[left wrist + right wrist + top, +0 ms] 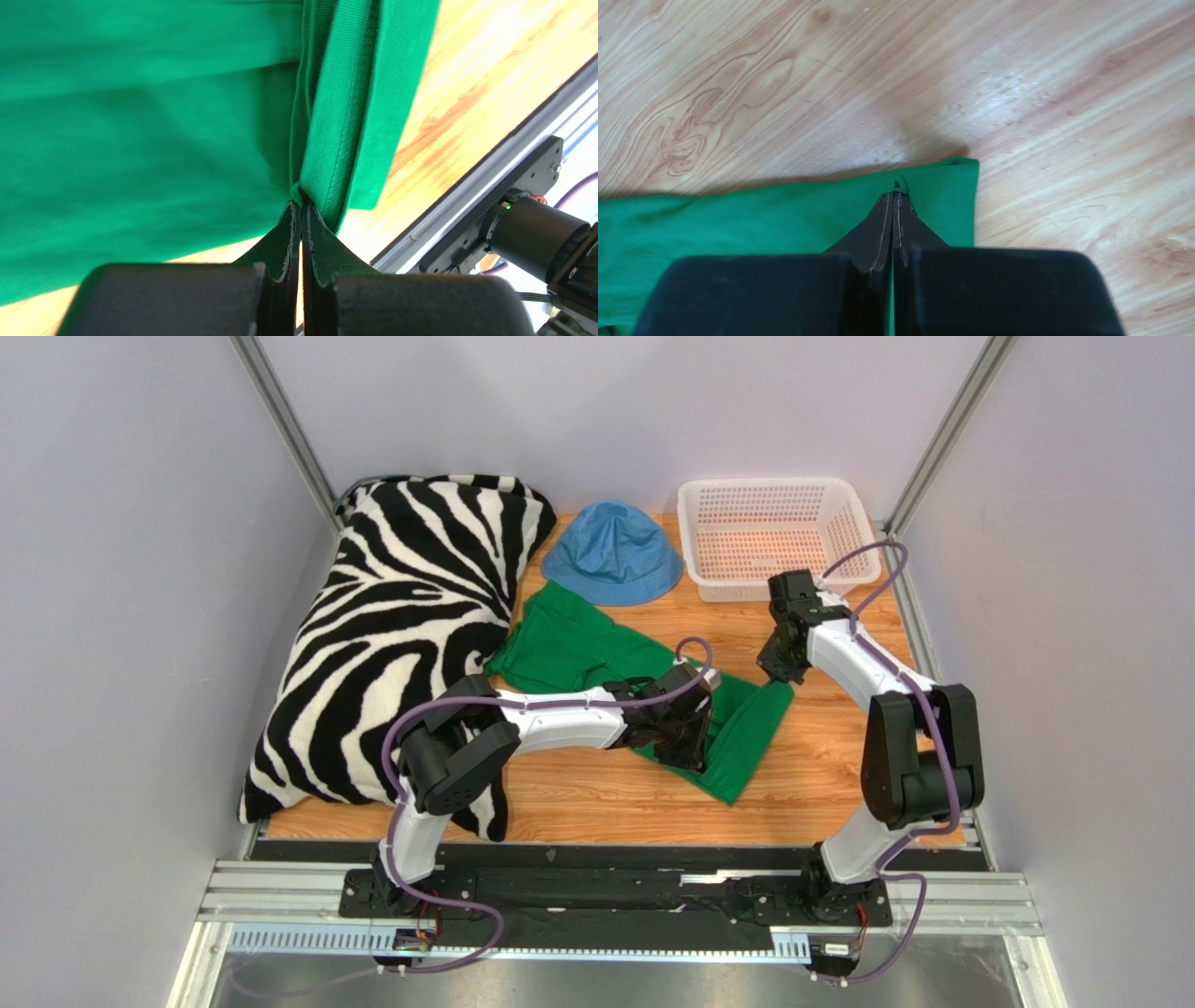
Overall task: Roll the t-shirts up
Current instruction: Roll the arm.
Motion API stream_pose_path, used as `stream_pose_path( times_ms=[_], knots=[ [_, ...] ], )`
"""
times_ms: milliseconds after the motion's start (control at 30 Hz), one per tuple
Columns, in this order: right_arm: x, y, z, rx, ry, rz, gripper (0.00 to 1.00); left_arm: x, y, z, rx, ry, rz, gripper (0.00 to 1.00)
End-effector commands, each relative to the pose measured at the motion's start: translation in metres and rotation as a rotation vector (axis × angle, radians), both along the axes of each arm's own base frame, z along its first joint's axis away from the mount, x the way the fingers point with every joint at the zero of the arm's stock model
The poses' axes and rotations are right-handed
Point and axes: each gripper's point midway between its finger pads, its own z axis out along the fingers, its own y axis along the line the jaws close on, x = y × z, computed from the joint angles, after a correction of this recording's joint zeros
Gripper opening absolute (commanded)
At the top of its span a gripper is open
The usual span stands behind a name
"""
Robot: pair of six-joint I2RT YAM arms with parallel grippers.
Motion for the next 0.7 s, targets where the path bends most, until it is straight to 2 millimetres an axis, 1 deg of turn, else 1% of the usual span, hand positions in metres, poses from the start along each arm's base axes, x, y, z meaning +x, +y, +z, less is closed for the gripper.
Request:
stream_pose_path(
  times_ms=[0, 67, 200, 367, 467, 533, 600, 667],
  knots=[
    [0.026, 0.011, 0.011, -0.025, -0.045, -0.008, 0.0, 0.007, 0.001, 0.036, -0.083, -0.023, 0.029, 0.0],
    [0.029, 0.016, 0.008, -0.032, -0.034, 0.007, 0.0, 0.006, 0.003, 0.034, -0.076, -0.022, 0.024, 0.0],
    [0.035, 0.019, 0.014, -0.031, -0.053, 0.027, 0.0, -0.001, 0.003, 0.032, -0.083, 0.006, 0.0, 0.0],
    [0.041, 0.031, 0.023, -0.02, -0.082, 0.06, 0.0, -0.002, 0.009, 0.029, -0.066, 0.003, 0.008, 0.0],
    [0.043, 0.042, 0.018, -0.015, -0.065, 0.086, 0.0, -0.003, 0.014, 0.026, -0.048, 0.008, 0.017, 0.0],
    [0.042, 0.049, 0.011, -0.015, -0.053, 0.107, 0.0, -0.003, 0.016, 0.026, -0.044, 0.009, 0.023, 0.0],
    [0.042, 0.054, 0.008, -0.011, -0.053, 0.118, 0.0, -0.003, 0.02, 0.024, -0.034, 0.009, 0.03, 0.0],
    [0.04, 0.059, 0.002, -0.009, -0.034, 0.136, 0.0, -0.003, 0.023, 0.023, -0.023, 0.003, 0.042, 0.0]
  ],
)
